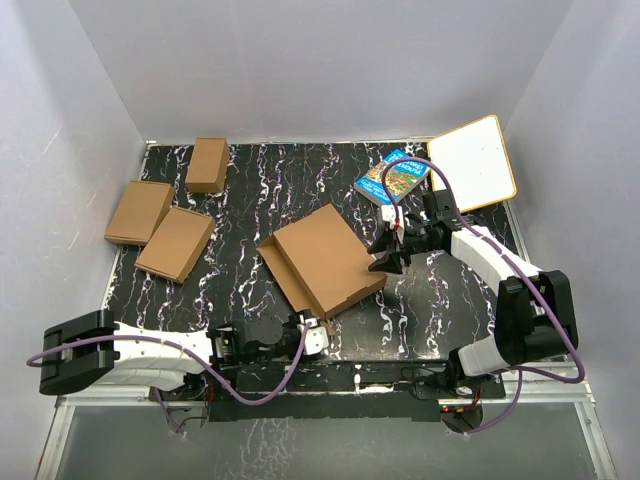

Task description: Fold the paper box

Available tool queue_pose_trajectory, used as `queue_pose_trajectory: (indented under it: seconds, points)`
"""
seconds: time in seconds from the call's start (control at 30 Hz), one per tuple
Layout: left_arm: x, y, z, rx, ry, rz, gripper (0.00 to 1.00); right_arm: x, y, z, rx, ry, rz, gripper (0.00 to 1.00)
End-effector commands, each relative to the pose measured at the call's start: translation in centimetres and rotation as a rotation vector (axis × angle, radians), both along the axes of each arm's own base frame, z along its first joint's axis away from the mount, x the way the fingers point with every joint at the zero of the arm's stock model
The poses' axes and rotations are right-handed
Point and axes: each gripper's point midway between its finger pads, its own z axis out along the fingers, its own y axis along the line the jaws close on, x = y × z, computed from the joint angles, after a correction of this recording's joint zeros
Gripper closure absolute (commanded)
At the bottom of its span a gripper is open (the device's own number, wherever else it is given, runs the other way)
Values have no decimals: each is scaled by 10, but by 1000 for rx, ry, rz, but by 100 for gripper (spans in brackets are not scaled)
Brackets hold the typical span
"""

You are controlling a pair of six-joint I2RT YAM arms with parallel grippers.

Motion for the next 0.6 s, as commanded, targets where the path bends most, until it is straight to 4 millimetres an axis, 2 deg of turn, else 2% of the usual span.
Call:
queue_pose_trajectory:
  seconds: [0.0, 0.57]
  points:
    - [-1, -8, 16, -47, 6, -5, 47, -1, 3, 22, 79, -79, 40, 50]
    - [-8, -4, 16, -80, 13, -30, 48, -1, 2, 24, 89, -75, 38, 50]
